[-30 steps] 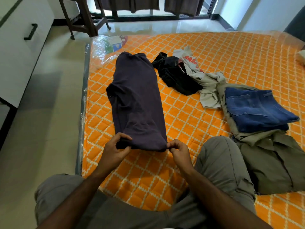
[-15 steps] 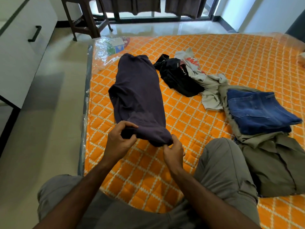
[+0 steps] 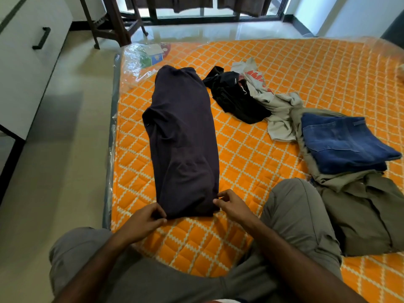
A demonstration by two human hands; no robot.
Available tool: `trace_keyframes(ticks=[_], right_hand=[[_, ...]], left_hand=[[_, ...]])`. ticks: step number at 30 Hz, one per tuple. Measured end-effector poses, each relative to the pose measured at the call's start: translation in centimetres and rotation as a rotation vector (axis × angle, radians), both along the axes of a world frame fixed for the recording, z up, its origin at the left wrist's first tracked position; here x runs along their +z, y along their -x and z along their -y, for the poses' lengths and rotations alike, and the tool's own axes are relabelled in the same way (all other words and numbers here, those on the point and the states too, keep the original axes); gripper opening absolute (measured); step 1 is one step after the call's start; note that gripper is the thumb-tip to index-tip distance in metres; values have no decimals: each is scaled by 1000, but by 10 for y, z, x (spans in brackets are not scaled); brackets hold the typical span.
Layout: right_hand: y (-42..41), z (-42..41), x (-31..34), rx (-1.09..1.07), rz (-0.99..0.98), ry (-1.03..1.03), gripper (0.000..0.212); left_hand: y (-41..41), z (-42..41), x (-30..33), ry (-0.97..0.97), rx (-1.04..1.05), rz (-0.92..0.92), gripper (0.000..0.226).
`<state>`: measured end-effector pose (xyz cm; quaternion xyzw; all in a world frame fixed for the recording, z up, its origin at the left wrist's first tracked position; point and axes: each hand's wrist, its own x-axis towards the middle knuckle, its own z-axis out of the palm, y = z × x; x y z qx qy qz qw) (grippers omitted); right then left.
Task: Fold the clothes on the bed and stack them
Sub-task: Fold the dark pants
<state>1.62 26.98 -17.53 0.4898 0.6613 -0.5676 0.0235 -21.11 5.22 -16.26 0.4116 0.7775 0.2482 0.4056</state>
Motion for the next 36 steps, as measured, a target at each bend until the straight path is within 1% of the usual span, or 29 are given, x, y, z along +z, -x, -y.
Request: trace_keyframes(ticks=[1, 3, 5, 7, 9, 10, 12, 14, 15, 17, 18, 20, 22, 24, 25, 28, 30, 32, 33, 36], right_hand=[[3, 2, -1, 31, 14, -41, 37], [10, 5, -2, 76, 72, -156, 58], [18, 5, -3, 128, 165, -286, 74], [27, 3, 0, 153, 210, -312, 93], [35, 2, -2, 122, 212, -267, 100], [38, 1, -4, 102, 214, -228, 97], [43, -1, -9, 52, 187, -152, 80], [45, 2, -5, -45, 93, -47, 66], [45, 4, -2, -76, 40, -15, 55], [45, 7, 6, -65, -49, -17, 33], [45, 8, 9, -59, -87, -22, 28], [44, 9, 13, -77, -167, 20, 29], [42, 9, 15, -109, -217, 71, 35], [41, 7, 16, -98, -246, 59, 40], [41, 6, 17, -79, -271, 50, 41], [39, 3, 23, -16, -334, -3, 38], [38, 2, 23, 25, -343, -69, 35], [38, 2, 23, 44, -340, -106, 33], [37, 2, 23, 46, -336, -119, 32], [34, 1, 21, 14, -316, -123, 32]], left_hand=[[-2, -1, 2, -30, 81, -1, 14], [-2, -9, 8, -108, 261, 47, 18], [1, -23, 14, -134, 418, 226, 30], [0, -38, 18, -90, 509, 413, 43], [-5, -52, 19, -47, 544, 504, 47], [-7, -57, 20, -53, 566, 529, 45], [-8, -65, 15, -85, 619, 566, 43], [-6, -66, 10, -102, 628, 574, 41], [-5, -66, 9, -108, 611, 566, 38], [-4, -64, 7, -122, 573, 524, 32], [-4, -64, 7, -135, 551, 507, 31], [-2, -65, 9, -152, 510, 498, 32], [-1, -68, 8, -148, 471, 495, 38], [-1, -68, 8, -155, 452, 476, 38], [-2, -68, 8, -161, 461, 492, 38], [-4, -65, 6, -142, 507, 638, 40], [-7, -61, 9, -59, 418, 681, 39], [-11, -56, 13, 19, 274, 654, 35], [-13, -54, 15, 17, 231, 631, 33], [-14, -52, 27, -134, 253, 532, 25]])
